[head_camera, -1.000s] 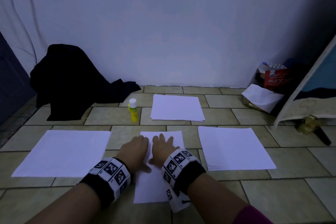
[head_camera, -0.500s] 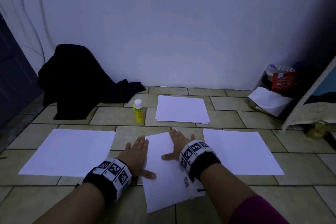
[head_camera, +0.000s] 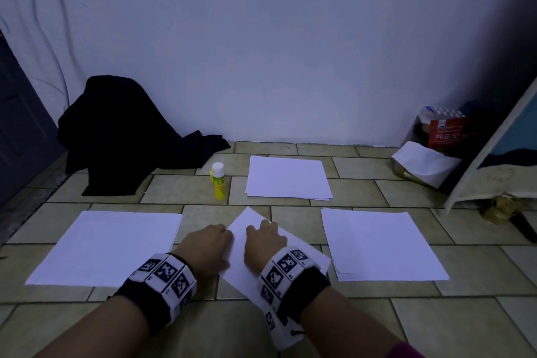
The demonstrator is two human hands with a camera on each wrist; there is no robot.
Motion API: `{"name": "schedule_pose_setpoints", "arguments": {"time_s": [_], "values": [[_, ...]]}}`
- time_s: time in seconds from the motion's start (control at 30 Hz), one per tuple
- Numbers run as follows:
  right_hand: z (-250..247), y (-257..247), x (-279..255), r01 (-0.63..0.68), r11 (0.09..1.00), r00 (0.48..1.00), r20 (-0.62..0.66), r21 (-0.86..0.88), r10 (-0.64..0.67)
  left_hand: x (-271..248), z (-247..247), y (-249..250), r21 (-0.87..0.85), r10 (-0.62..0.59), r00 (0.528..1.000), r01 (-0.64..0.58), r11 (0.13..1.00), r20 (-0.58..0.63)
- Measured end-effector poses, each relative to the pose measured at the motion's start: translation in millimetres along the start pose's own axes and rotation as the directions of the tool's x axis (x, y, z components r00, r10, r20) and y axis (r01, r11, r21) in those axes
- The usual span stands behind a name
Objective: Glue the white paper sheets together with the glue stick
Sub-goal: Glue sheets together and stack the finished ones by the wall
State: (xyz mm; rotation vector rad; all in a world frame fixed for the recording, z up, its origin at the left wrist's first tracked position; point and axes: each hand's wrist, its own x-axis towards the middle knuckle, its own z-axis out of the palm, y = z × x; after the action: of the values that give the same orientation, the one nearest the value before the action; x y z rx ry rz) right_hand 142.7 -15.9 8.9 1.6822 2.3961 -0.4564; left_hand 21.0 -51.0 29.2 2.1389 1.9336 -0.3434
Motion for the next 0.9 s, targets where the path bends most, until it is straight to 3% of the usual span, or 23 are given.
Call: {"name": "schedule_pose_setpoints", "arguments": {"time_s": [0.1, 0.23, 0.37, 0.5, 0.6, 0.77, 0.9], "values": [[2.3, -3.0, 0.7, 0.069, 0.995, 0.997, 0.034, 0.067, -0.072, -2.3, -0.5, 2.8, 0.057, 0.003, 1.0, -0.002, 0.998, -0.017], [1.6, -4.5, 2.9, 0.147, 0.988, 0.986, 0.07, 0.051, -0.15, -1.3, 13.6, -1.2, 0.005, -0.02, 1.0, 0.02, 1.0, -0.005], [4.5, -4.0, 9.6, 0.244, 0.969, 0.952, 0.185, 0.023, -0.244, 1.5, 24.9, -6.6, -0.007, -0.036, 0.993, 0.037, 0.999, 0.115], [-6.0, 17.6, 13.9, 0.293, 0.956, 0.928, 0.243, -0.012, -0.282, 2.7, 26.9, -7.4, -0.011, -0.048, 0.986, 0.051, 0.999, 0.162], [-14.8, 42.7, 17.0, 0.23, 0.973, 0.946, 0.241, -0.027, -0.217, 2.3, 26.9, -7.9, -0.016, -0.047, 0.98, 0.051, 0.999, 0.194], [-26.1, 87.4, 21.9, 0.012, 0.999, 0.977, 0.214, -0.032, -0.005, 3.4, 25.0, -12.9, -0.019, -0.004, 0.973, 0.008, 1.0, 0.231], [-28.3, 91.3, 21.3, -0.042, 0.998, 0.982, 0.18, -0.036, 0.048, -2.5, 19.7, -11.2, -0.017, -0.019, 0.972, 0.023, 1.0, 0.233]]}}
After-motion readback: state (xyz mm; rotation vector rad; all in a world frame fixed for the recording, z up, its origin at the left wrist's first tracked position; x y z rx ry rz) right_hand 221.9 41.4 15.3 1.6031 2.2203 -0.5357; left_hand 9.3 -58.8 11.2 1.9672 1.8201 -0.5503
